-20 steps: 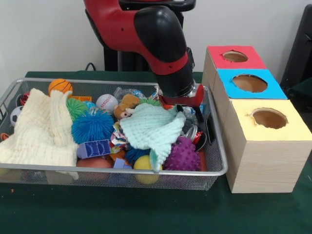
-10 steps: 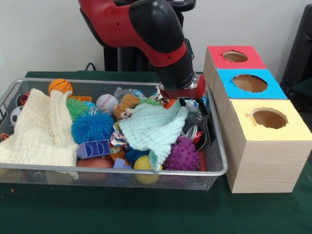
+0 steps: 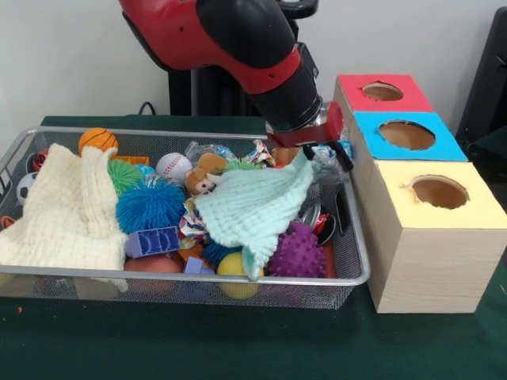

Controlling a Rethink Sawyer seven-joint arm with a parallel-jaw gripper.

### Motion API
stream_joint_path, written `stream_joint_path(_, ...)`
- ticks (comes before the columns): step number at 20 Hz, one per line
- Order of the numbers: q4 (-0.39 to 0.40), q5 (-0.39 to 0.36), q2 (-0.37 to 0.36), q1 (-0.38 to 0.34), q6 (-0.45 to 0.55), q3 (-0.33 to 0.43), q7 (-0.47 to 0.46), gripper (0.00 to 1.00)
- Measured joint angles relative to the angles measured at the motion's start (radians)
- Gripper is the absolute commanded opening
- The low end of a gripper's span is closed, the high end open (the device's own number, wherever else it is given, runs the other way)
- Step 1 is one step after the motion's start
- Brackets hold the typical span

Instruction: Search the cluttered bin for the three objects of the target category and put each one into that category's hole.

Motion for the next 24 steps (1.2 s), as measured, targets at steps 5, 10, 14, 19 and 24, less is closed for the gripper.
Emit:
stream_joint_path(5,0.023,0.0,-0.003,-0.042,0.0,0.061,0.0,0.0)
stream_joint_path(10,0.055,0.0,-0.004,-0.108,0.005,0.141,0.0,0.0)
stream_joint_path(14,0.068,0.001,-0.007,-0.13,0.015,0.168,0.0,0.0)
stream_joint_path(19,0.07,0.0,-0.034,-0.123,0.039,0.173,0.0,0.0)
stream_joint_path(24,0.081,0.001,-0.093,-0.113,0.063,0.183,0.0,0.0)
